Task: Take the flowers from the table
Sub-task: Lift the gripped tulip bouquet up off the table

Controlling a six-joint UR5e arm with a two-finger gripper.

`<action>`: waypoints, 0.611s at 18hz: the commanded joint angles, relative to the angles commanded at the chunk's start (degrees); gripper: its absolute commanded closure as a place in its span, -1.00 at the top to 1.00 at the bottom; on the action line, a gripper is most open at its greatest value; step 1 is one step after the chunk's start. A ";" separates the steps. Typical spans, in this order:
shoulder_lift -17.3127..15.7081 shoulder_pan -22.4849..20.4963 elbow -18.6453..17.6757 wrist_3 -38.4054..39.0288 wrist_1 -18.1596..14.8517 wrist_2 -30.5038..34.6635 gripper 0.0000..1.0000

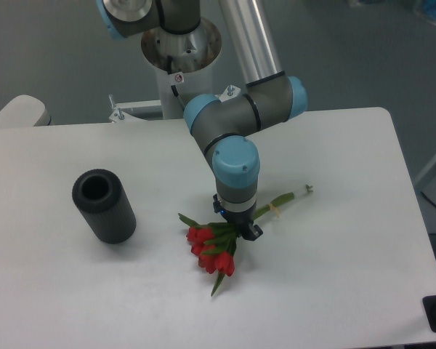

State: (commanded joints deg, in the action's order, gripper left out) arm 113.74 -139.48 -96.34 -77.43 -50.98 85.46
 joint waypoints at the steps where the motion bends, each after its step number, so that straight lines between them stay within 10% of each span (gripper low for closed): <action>1: -0.62 -0.26 0.88 0.17 -0.09 -2.99 -0.64; 11: -7.73 -5.00 2.82 4.92 -2.73 -31.03 -0.64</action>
State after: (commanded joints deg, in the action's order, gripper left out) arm 106.01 -144.49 -93.52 -72.51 -53.70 54.43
